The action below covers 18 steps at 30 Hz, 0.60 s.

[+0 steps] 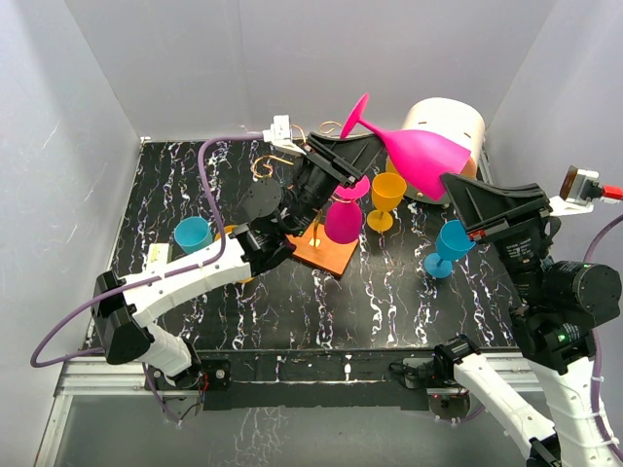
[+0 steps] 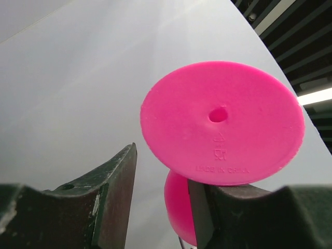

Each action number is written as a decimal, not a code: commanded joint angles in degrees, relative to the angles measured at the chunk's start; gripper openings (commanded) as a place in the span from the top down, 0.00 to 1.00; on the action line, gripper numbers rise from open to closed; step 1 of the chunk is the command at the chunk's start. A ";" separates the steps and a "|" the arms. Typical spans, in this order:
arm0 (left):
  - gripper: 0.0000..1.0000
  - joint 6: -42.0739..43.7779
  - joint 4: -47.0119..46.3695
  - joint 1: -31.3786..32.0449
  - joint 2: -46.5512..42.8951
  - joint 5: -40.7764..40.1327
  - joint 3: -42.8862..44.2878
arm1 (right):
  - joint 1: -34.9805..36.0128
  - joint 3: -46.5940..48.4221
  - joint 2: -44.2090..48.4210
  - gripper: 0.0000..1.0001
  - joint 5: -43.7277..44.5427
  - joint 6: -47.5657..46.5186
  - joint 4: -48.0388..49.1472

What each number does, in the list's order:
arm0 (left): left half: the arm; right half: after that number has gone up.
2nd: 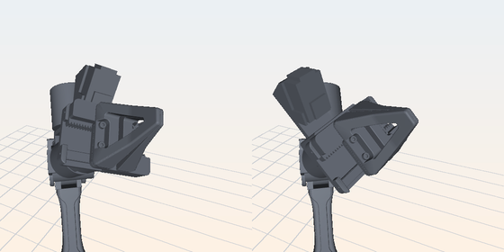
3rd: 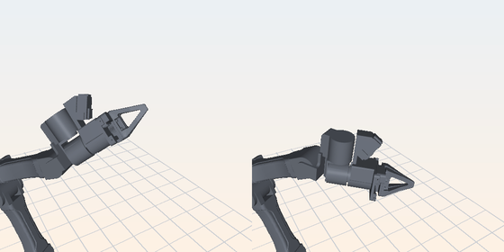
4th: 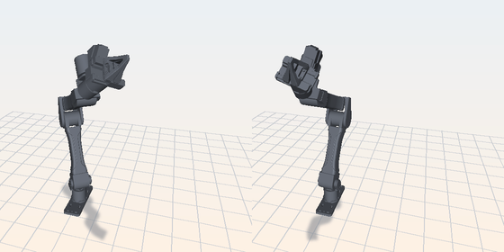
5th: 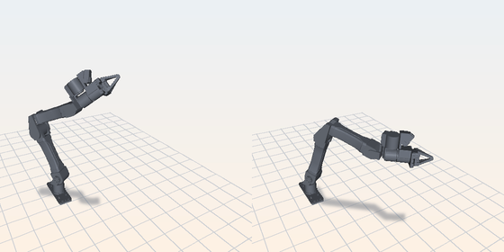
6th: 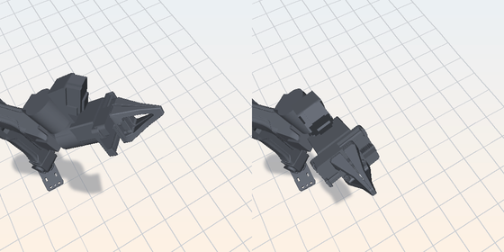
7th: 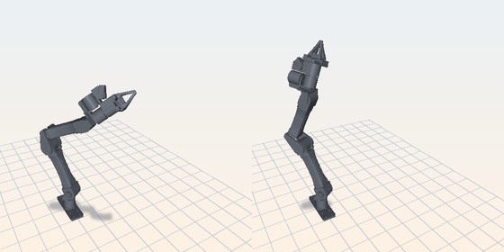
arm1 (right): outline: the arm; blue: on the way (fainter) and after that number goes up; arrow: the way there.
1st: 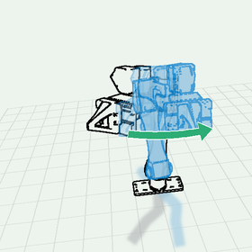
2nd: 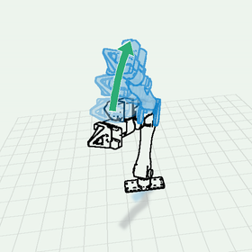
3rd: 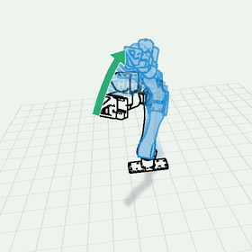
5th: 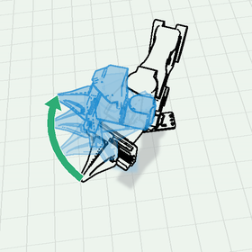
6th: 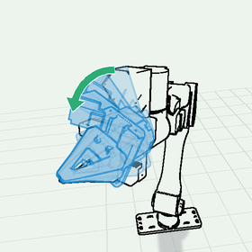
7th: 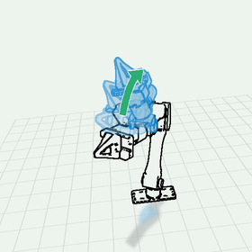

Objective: Place the wine glass upside down on the wine glass rack

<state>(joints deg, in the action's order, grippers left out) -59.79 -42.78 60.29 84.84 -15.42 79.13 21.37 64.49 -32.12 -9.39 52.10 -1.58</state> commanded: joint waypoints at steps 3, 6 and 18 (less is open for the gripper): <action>0.58 0.87 -5.63 0.62 -3.59 -0.52 -0.70 | 0.16 -0.20 0.03 1.00 1.15 2.66 2.45; 0.57 0.64 -6.11 0.63 -4.99 -1.07 -2.62 | 0.17 0.27 0.04 1.00 5.66 3.49 1.41; 0.43 5.69 -6.65 0.62 -6.19 -1.98 -1.40 | 0.10 0.59 -1.00 1.00 4.57 5.88 1.76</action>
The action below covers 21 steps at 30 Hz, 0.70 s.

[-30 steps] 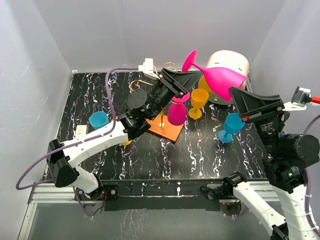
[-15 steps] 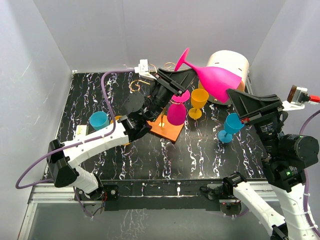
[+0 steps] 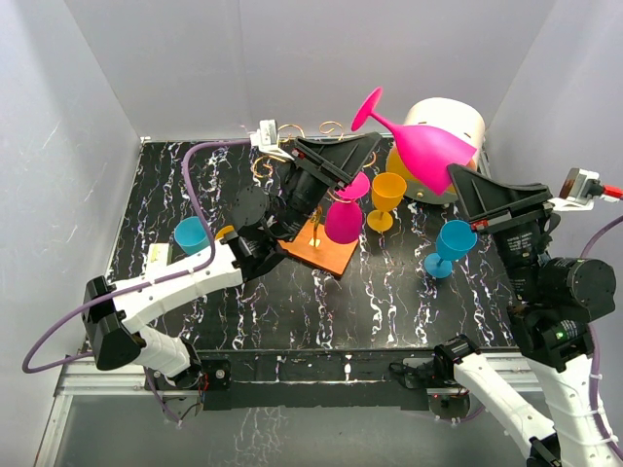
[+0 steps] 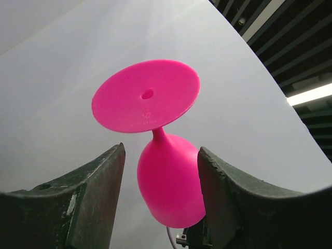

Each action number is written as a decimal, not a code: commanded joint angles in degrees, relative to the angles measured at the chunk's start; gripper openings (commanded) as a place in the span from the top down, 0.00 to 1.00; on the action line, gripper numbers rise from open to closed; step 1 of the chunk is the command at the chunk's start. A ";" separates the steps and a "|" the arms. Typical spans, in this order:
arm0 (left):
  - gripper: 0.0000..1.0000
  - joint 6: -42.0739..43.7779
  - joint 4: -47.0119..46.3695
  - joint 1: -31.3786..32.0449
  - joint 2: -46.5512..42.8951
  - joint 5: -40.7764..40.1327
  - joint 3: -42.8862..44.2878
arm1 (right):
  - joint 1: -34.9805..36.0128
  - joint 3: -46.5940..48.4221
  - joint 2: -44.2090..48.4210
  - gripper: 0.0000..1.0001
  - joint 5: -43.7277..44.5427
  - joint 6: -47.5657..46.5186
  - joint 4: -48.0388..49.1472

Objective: Place the wine glass upside down on the wine glass rack

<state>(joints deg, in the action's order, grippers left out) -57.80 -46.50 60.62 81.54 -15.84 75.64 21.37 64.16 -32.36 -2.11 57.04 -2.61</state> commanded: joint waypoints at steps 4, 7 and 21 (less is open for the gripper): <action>0.39 3.77 -2.86 0.32 -2.88 -2.61 2.59 | 0.11 0.07 -0.47 1.00 -4.59 2.09 4.34; 0.38 3.98 -2.80 0.29 -2.79 -2.80 3.51 | 0.12 -0.43 -0.55 1.00 -5.72 2.46 5.48; 0.51 5.32 -10.23 0.29 3.48 0.11 11.42 | 0.17 -2.52 0.01 1.00 -10.72 2.70 7.14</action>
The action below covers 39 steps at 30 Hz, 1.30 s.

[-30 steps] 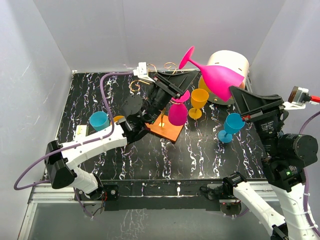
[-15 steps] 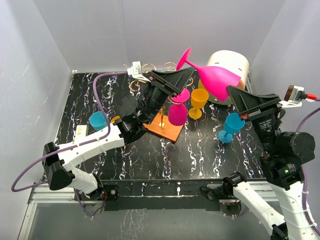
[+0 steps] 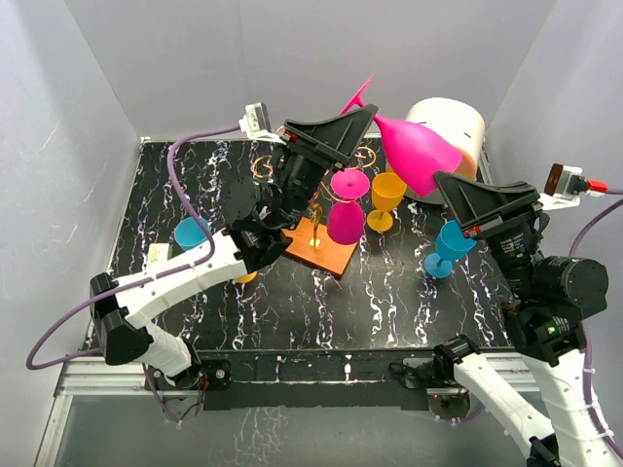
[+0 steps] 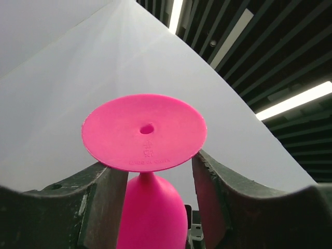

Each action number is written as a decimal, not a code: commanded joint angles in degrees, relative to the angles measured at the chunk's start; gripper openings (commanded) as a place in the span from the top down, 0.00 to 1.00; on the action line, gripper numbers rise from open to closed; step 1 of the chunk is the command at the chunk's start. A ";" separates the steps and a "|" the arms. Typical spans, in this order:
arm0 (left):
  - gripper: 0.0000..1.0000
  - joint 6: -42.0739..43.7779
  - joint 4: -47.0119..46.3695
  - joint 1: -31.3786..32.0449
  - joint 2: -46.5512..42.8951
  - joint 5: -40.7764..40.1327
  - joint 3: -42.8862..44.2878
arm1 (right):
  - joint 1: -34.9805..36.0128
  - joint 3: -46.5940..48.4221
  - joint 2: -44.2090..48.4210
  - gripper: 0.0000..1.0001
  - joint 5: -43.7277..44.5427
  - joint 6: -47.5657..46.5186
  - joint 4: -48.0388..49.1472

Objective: Place the wine glass upside down on the wine glass rack

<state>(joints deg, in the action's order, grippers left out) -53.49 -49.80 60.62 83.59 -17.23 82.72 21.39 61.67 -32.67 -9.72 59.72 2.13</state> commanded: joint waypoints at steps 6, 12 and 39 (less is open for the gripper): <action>0.61 1.17 -8.66 0.29 4.01 2.81 6.77 | 0.11 -0.81 -0.21 1.00 -5.48 1.64 4.38; 0.79 4.91 -11.68 0.29 4.22 3.67 5.43 | 0.08 -1.02 -0.21 1.00 -5.45 2.41 4.64; 1.00 26.27 24.34 0.29 -11.04 17.51 2.78 | 0.11 24.62 -8.87 0.20 -0.01 -25.59 -39.62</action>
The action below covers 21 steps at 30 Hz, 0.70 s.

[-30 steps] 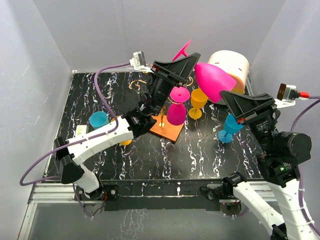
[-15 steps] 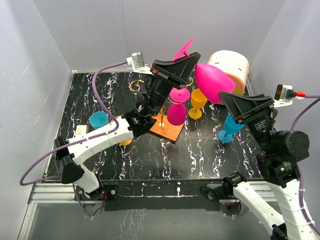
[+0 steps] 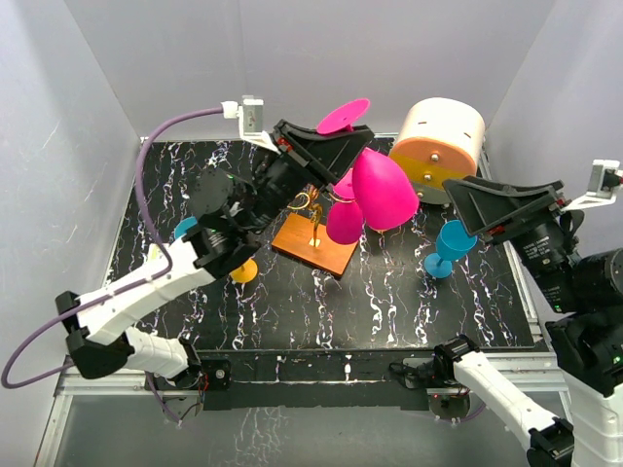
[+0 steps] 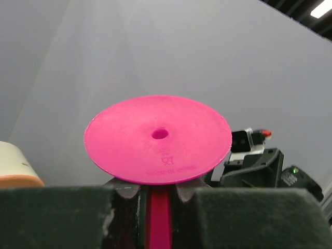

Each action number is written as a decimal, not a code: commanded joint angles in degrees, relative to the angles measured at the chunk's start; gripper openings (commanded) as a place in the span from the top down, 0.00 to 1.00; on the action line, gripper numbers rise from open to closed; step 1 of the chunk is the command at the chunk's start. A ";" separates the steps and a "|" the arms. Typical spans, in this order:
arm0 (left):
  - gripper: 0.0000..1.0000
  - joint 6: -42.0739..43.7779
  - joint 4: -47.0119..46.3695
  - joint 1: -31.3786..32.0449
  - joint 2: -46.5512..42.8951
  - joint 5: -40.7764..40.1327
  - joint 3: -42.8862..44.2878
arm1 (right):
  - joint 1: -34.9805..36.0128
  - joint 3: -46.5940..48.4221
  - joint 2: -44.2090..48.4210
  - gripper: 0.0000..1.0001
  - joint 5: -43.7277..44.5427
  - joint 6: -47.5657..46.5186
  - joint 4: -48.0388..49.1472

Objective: Place the wine glass upside down on the wine glass rack

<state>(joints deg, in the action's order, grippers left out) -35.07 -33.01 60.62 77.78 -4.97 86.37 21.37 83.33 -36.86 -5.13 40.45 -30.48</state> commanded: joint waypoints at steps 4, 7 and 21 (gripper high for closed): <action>1.00 16.25 17.97 0.29 -7.99 9.16 -0.94 | 0.17 4.48 -7.99 0.20 -13.34 -5.50 -5.76; 1.00 21.93 24.46 0.29 -10.32 14.22 -1.54 | 0.15 3.84 -10.06 0.20 -21.82 -2.75 -1.42; 1.00 40.66 32.18 0.29 -23.77 17.72 -16.99 | 0.17 -10.42 -14.51 0.26 -44.83 16.58 28.22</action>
<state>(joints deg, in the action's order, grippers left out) -1.61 -0.86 60.62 57.23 9.50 72.03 21.39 74.63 -50.74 -44.49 49.71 -13.74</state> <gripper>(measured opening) 0.081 0.748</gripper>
